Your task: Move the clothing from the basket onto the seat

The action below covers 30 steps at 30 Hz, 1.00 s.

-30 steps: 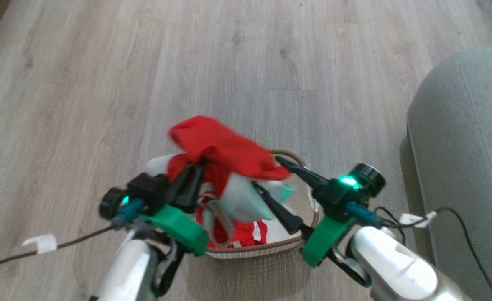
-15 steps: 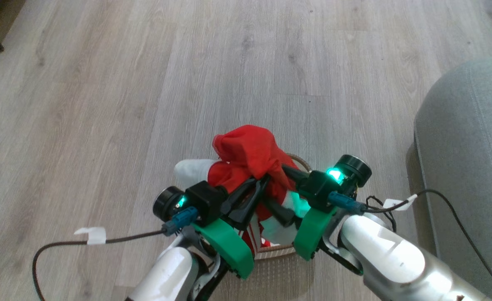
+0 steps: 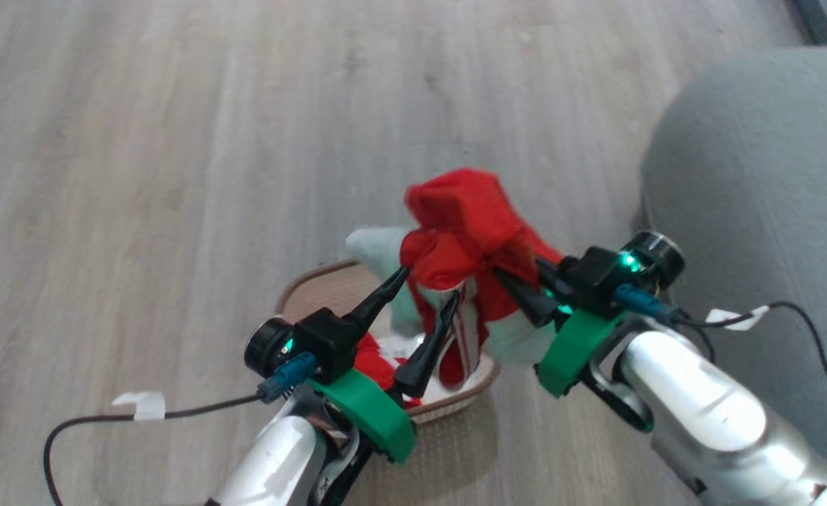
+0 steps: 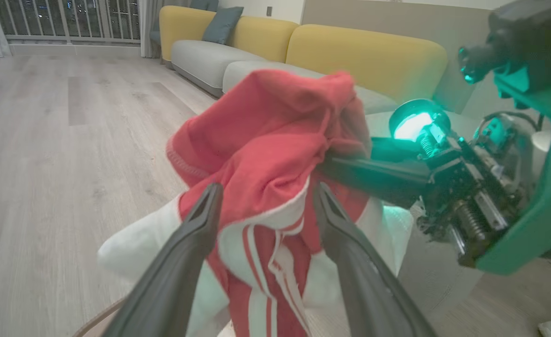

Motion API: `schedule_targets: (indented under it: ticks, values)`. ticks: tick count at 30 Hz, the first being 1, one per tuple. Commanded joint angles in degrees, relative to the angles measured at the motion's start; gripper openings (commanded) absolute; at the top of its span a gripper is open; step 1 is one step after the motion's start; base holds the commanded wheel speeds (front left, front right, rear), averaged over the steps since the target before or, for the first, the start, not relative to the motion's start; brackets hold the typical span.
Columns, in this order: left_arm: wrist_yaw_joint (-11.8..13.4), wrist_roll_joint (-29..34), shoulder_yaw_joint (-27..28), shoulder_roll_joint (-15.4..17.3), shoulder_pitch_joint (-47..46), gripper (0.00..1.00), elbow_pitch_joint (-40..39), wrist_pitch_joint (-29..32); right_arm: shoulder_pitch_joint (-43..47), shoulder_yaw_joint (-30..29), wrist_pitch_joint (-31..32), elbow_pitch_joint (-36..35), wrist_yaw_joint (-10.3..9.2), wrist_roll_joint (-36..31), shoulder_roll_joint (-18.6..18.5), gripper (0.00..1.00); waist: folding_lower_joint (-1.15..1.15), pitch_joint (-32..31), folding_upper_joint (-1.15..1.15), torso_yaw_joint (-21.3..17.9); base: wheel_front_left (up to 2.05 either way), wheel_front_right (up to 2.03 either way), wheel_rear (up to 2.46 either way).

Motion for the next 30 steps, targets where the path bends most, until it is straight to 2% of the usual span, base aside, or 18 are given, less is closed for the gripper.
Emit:
schedule_targets:
  ticks: [1,9,14,24,30]
  values:
    - [0.23,-0.10,1.88,0.07,-3.24,1.00,-1.44,-1.28,-0.07,-1.34,-0.37,-2.65,-0.02,-0.54,-0.18,0.00,0.00,1.44,0.00,-4.30,0.00,0.00,0.00]
    - [-0.62,-0.26,-1.71,-0.27,-2.89,1.00,-0.22,-3.30,3.46,-5.62,-0.37,-6.35,-0.02,-1.59,-1.66,0.00,0.00,2.92,0.00,-14.95,0.00,0.00,0.00]
    - [-0.66,-0.67,-3.17,-0.43,-3.16,1.00,0.50,-3.77,5.34,-8.56,-0.37,-7.76,-0.02,-2.02,-2.44,0.00,0.00,3.60,0.00,-18.74,0.00,0.00,0.00]
    - [-0.58,-0.84,-3.40,-0.52,-4.62,1.00,0.84,-4.19,6.59,-12.95,-0.37,-10.01,-0.02,-3.02,-3.02,0.00,0.00,5.55,0.00,-19.34,0.00,0.00,0.00]
    - [-0.29,0.67,-2.81,0.13,-7.90,1.00,-0.57,-4.24,4.60,-18.12,-0.37,-12.67,-0.02,-3.13,-3.33,0.00,0.00,12.50,0.00,-18.09,0.00,0.00,0.00]
